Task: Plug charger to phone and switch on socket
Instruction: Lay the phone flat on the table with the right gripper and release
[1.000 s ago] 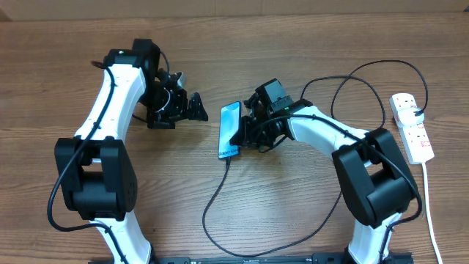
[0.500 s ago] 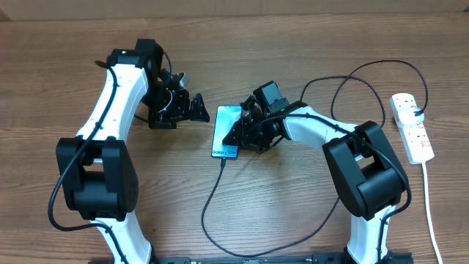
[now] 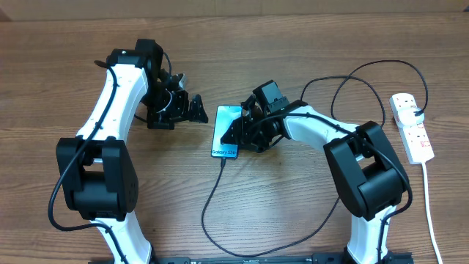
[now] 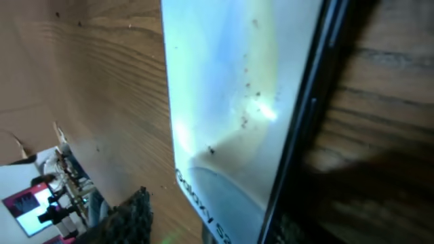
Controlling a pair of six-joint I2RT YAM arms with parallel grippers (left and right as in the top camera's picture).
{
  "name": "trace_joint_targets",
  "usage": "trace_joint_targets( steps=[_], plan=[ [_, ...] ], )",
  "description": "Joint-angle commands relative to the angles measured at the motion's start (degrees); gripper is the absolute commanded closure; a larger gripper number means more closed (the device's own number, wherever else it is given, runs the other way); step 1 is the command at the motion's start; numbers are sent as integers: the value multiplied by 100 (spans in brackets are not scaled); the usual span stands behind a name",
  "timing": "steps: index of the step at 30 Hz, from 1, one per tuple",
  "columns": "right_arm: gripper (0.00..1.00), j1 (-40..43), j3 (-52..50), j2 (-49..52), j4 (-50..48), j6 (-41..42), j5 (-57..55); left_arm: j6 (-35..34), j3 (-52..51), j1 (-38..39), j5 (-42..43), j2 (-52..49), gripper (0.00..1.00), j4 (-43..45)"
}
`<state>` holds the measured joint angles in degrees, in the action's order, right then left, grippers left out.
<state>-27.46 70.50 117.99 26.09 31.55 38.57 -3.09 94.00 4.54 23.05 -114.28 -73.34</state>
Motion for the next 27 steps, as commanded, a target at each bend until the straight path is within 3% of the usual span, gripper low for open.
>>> trace_joint_targets(
  steps=[1, 8, 12, 20, 27],
  plan=[
    [38, 254, -98, 105, 177, 321, -706, -79, 33, 37, -232, 61, 0, -17],
    [29, 350, 13, 94, 501, 411, -964, -79, 33, 37, -227, 61, 0, 13],
    [28, 361, 509, -109, 1169, 173, -1145, -79, 33, 37, -232, 61, 0, 15],
    [25, 365, 1867, -907, 3340, -651, -2618, -79, 33, 37, -229, 61, 0, 17],
    [16, 688, 3195, -1285, 5259, -656, -4374, -79, 33, 37, -232, 61, 0, 15]
  ],
)
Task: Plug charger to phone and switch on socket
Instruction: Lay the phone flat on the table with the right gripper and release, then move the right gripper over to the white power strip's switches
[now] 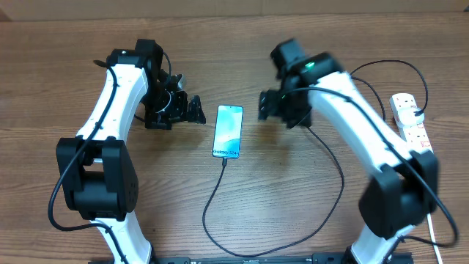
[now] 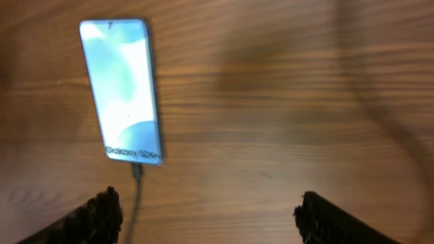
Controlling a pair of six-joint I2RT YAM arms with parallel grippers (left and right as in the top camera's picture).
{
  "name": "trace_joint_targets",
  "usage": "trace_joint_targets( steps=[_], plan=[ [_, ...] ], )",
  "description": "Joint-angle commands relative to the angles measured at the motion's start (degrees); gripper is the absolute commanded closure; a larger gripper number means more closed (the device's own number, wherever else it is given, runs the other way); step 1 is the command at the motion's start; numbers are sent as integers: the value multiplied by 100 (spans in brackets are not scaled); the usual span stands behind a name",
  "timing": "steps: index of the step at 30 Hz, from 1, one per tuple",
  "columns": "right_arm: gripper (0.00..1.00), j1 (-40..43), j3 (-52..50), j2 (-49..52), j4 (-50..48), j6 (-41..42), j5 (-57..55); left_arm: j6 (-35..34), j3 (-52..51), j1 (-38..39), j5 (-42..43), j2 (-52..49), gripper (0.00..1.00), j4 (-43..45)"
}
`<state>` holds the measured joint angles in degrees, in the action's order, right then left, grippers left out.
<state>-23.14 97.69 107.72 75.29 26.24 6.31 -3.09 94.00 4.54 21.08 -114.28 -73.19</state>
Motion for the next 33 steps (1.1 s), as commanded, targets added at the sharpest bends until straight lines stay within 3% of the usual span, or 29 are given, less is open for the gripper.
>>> trace_joint_targets(
  steps=[1, 7, 17, 33],
  plan=[
    [14, 369, 634, -258, 564, -125, -1287, -79, 33, 37, -35, 61, 0, 2],
    [0, 1397, 817, -240, 1091, -127, -1530, -79, 33, 37, -33, 61, 0, 2],
    [0, 3296, 793, -227, 1121, -361, -1530, -79, 33, 37, -35, 61, 0, 2],
    [0, 5650, -494, -216, -404, -791, -1530, -79, 33, 37, -33, 61, 0, 2]
  ],
)
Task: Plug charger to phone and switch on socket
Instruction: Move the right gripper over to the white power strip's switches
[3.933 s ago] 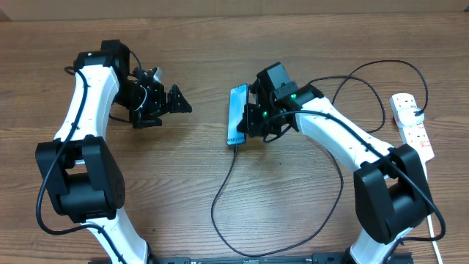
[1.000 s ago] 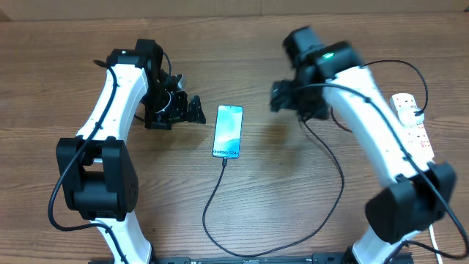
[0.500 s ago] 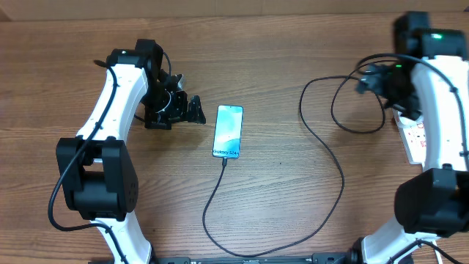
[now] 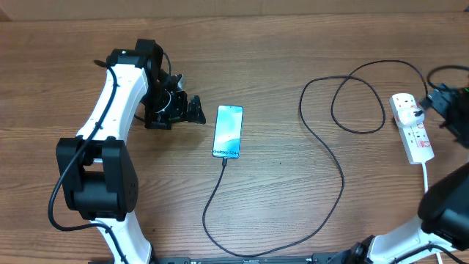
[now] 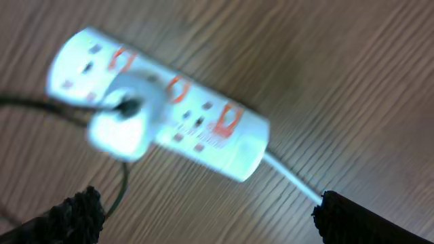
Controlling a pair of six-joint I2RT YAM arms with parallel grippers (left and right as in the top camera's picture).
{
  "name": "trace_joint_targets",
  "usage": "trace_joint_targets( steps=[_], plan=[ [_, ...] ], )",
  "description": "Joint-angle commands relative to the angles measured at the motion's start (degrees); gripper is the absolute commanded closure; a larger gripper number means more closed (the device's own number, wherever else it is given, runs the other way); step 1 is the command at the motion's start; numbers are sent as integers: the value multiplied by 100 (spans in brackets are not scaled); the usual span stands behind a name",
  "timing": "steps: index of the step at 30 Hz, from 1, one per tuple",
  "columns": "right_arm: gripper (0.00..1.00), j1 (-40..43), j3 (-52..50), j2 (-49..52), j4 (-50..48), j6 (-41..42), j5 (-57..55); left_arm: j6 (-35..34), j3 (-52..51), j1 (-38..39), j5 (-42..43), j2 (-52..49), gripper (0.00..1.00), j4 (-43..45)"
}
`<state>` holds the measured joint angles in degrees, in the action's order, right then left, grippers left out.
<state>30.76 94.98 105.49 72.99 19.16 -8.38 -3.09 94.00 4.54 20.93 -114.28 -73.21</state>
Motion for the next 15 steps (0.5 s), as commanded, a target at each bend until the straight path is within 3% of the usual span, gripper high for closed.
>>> trace_joint_targets(
  steps=[1, 15],
  plan=[
    [0, 444, -411, 7, -452, -83, -57, -79, 33, 37, -17, 61, 0, 4],
    [0, 782, -2245, 7, -3075, -164, -55, -79, 33, 37, -17, 61, 0, 4]
  ],
)
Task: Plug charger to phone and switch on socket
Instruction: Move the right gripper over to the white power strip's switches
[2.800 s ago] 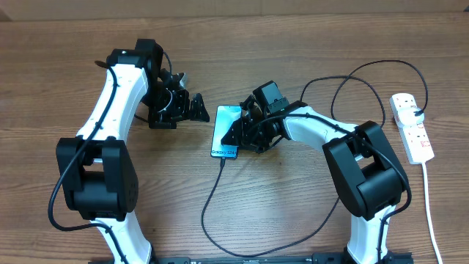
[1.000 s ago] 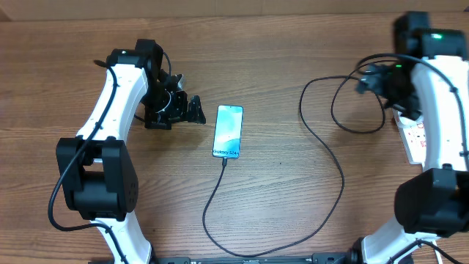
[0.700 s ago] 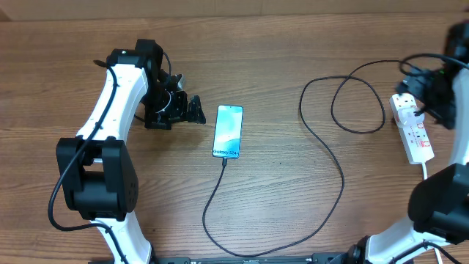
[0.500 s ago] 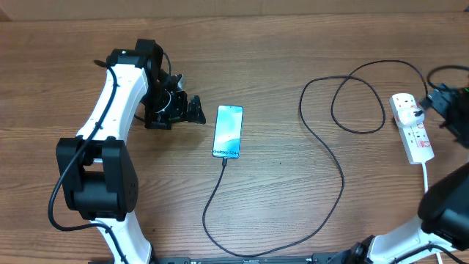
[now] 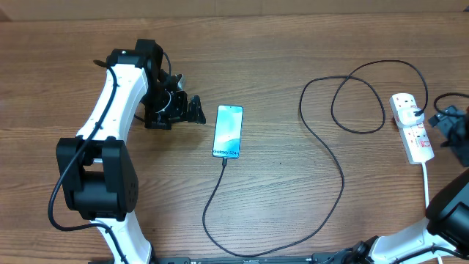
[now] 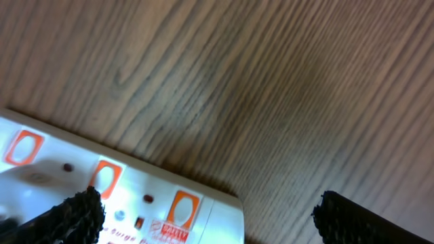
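The phone point(image 5: 228, 131) lies screen-up mid-table with the black cable point(image 5: 220, 192) plugged into its near end. That cable loops across the table to a white plug point(image 5: 407, 114) in the white socket strip point(image 5: 412, 129) at the right edge. My right gripper point(image 5: 448, 126) hovers just right of the strip, open; its wrist view shows the strip point(image 6: 129, 193) with orange switches point(image 6: 183, 209) low left between the fingertips point(image 6: 74, 217). My left gripper point(image 5: 192, 110) sits left of the phone, its jaws indistinct.
The strip's white lead point(image 5: 430, 209) runs toward the near right edge. The black cable forms a loop point(image 5: 359, 95) at the back right. Bare wooden table point(image 5: 293, 44) lies between phone and strip.
My right gripper has shifted slightly nearer along the strip and come closer to it; the wrist view now shows only the strip's switch end. Left arm and phone unchanged.
My right gripper was first down at the phone's right side, with the cable plugged in. Then it was raised and open, right of the phone. Later it was over the socket strip at the table's right edge, and now it hangs close beside the strip's switches.
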Controlling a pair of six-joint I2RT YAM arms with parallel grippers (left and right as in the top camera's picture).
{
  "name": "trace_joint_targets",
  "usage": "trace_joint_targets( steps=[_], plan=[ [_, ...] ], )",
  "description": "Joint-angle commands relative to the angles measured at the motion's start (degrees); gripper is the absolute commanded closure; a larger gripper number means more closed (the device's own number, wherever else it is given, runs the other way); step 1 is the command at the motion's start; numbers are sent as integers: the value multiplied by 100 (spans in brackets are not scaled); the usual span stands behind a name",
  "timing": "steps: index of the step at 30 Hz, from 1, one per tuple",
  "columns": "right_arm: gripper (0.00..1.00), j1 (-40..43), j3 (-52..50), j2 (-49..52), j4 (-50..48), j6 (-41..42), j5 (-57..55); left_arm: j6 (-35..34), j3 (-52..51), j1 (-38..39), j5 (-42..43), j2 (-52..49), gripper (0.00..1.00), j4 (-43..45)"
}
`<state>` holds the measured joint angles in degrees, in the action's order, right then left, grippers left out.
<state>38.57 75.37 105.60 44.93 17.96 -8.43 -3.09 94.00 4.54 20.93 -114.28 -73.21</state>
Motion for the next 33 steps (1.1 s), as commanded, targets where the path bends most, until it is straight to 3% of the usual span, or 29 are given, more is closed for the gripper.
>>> trace_joint_targets(
  steps=[1, 16, 33],
  plan=[
    [0, 2, -378, -4, -413, -46, -50, -79, 33, 37, -17, 61, 0, 4],
    [0, 4, -767, -2, -1620, -48, 339, -79, 33, 37, -17, 61, 0, 4],
    [0, 2, -938, 9, -1770, -46, 356, -79, 33, 37, -17, 61, 0, 4]
  ],
)
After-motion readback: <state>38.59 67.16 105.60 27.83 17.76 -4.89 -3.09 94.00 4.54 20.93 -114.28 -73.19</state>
